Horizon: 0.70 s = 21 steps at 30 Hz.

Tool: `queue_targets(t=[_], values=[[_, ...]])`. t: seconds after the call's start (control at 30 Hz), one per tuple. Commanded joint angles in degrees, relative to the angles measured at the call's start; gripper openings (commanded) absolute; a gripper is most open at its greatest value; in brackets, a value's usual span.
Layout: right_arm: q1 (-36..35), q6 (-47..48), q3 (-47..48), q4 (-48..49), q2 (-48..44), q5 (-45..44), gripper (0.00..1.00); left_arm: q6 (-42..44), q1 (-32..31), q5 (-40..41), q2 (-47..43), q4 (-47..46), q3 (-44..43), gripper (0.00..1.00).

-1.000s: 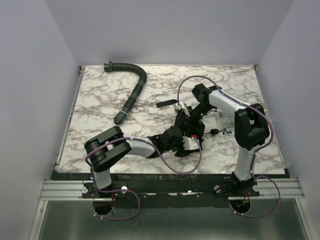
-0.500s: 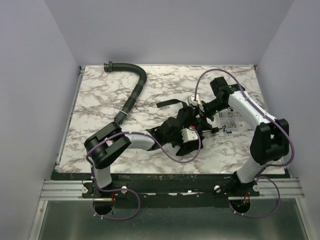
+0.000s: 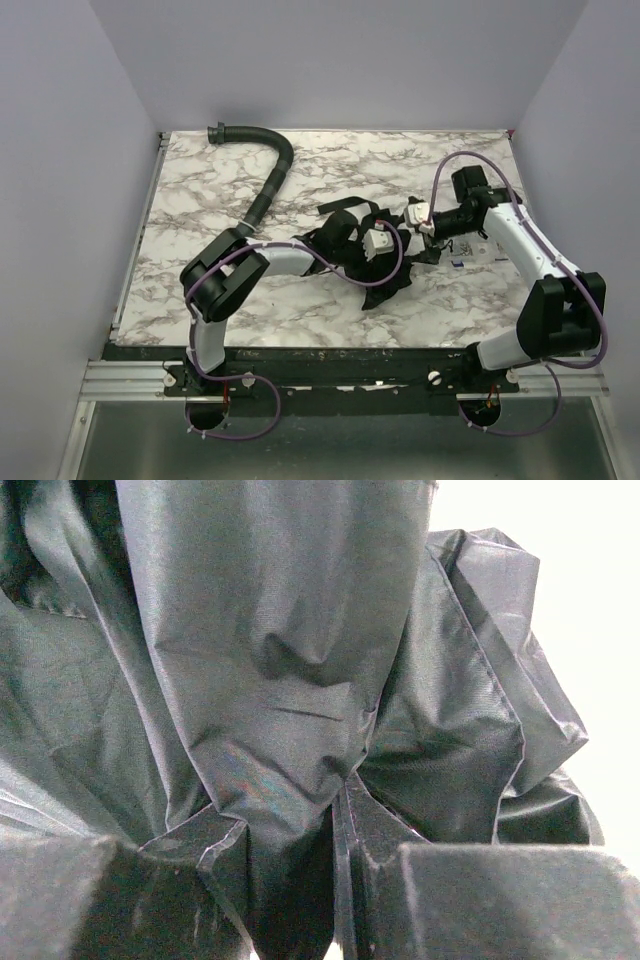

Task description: Put away the umbrella

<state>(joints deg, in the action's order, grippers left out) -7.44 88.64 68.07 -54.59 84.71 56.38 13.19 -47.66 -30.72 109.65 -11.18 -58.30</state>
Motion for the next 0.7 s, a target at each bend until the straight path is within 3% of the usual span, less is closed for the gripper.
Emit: queue_targets(t=[0.0,0.27,0.4,0.67], values=[[-0.87,15.63,-5.62,-5.35,-1.75,4.51,1.0,-7.96,0.81,-4.8,10.02,25.66,1.39,0.0],[-7.04,6.43,-15.21,18.95,-2.16,-8.94,1.0,-11.93,1.38,-8.03,15.4,31.85,-3.9,0.0],[-8.55,6.27,-21.07,28.25,-0.1,-18.0,1.0,-15.69,2.17,-10.12,17.55,32.32,-4.89,0.0],[-9.7,6.51,-29.76,35.16,2.92,-21.92,0.88,-18.46,4.1,-14.76,17.39,30.19,-4.41,0.0]])
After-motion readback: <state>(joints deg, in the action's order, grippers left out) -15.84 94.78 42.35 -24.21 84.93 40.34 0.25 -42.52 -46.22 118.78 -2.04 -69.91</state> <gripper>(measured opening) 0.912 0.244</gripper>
